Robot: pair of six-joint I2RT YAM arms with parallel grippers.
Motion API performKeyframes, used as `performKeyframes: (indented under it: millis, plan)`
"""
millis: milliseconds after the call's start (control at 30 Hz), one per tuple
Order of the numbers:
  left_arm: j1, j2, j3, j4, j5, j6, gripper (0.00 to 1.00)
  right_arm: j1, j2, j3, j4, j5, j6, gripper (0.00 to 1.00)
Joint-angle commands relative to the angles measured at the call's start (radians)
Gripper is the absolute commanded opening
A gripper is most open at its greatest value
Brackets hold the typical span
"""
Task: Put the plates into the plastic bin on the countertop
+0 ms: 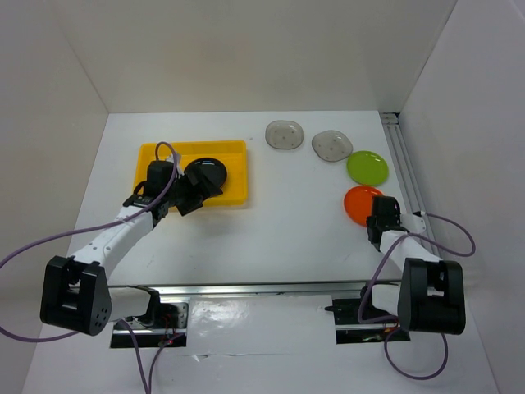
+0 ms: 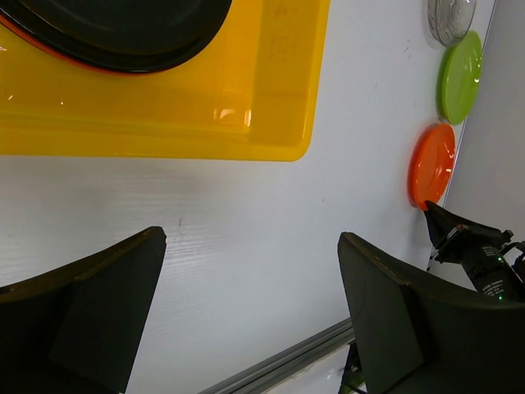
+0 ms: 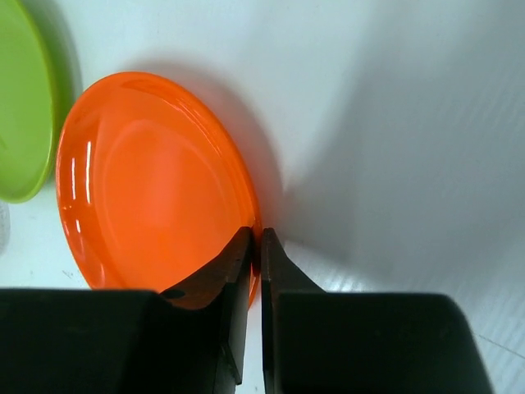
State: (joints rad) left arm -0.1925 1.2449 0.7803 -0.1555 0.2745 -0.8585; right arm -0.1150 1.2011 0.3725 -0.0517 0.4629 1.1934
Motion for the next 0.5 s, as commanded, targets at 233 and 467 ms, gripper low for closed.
performKeyframes:
  millis: [233,467]
  plan:
    - [-0.013,-0.048,0.010,0.042,0.052,0.050,1.00,-0.005,-0.250,0.048,-0.198,-0.141,-0.123,0.00]
    - [-0.119,0.050,0.049,0.201,0.219,0.081,1.00,0.018,-0.380,0.054,-0.094,-0.518,-0.351,0.00]
